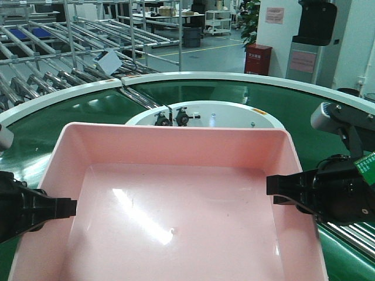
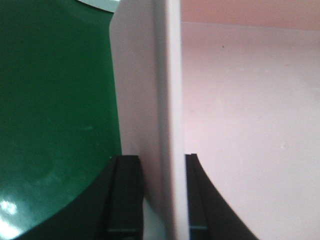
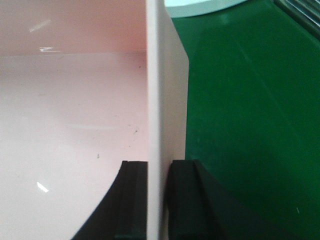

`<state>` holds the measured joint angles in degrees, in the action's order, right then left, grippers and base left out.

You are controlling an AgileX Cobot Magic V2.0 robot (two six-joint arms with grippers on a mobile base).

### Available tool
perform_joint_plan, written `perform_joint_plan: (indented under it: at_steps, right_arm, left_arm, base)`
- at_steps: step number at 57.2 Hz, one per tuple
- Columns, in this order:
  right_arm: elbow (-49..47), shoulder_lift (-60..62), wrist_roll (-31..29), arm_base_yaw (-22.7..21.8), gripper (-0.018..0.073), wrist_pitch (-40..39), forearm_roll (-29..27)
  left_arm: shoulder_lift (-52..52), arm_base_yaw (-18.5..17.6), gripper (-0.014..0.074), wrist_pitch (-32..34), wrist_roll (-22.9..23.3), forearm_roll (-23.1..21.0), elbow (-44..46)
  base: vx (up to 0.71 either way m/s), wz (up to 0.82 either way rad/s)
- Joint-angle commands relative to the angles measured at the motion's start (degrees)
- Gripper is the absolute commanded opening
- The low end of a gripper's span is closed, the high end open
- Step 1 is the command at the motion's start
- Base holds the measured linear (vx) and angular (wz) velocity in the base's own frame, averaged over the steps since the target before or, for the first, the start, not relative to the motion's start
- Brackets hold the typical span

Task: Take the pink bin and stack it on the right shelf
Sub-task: 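Hold the pink bin with both grippers while the base drives to the table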

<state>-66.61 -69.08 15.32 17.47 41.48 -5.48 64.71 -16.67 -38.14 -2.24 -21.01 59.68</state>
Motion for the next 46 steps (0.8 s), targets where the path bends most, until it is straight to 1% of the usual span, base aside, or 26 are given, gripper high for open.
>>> perform_joint_plan:
  at_steps: [1,13,24,35,46]
  right_arm:
    - [-1.73,1.94,0.07,-1.02,-0.0009,-5.68,3.63]
    - [-1.73,1.94,0.07,-1.02,-0.0009,-5.62,3.63]
    - [-1.73,1.94,0.07,-1.02,-0.0009,-5.62,3.63]
    - [-1.73,1.94,0.07,-1.02,-0.0009,-5.62,3.63]
    - [-1.73,1.94,0.07,-1.02,-0.0009,-5.67,3.63]
  left_arm:
    - [-1.71,0.62,-0.0002,3.47,0.7,0.15,1.53]
    - [-1.71,0.62,-0.0002,3.4,0.7,0.15,1.53]
    - [-1.71,0.62,-0.0001,3.41,0.7,0.15,1.53]
    - [-1.71,0.62,-0.0001,3.41,0.7,0.15,1.53]
    - [-1.71,0.62,-0.0001,3.41,0.7,0.15,1.53]
  base:
    - [-0.31,-0.12]
    - [-0.31,-0.21]
    - [-0.28,-0.39]
    - [-0.24,-0.57]
    - [-0.19,-0.72]
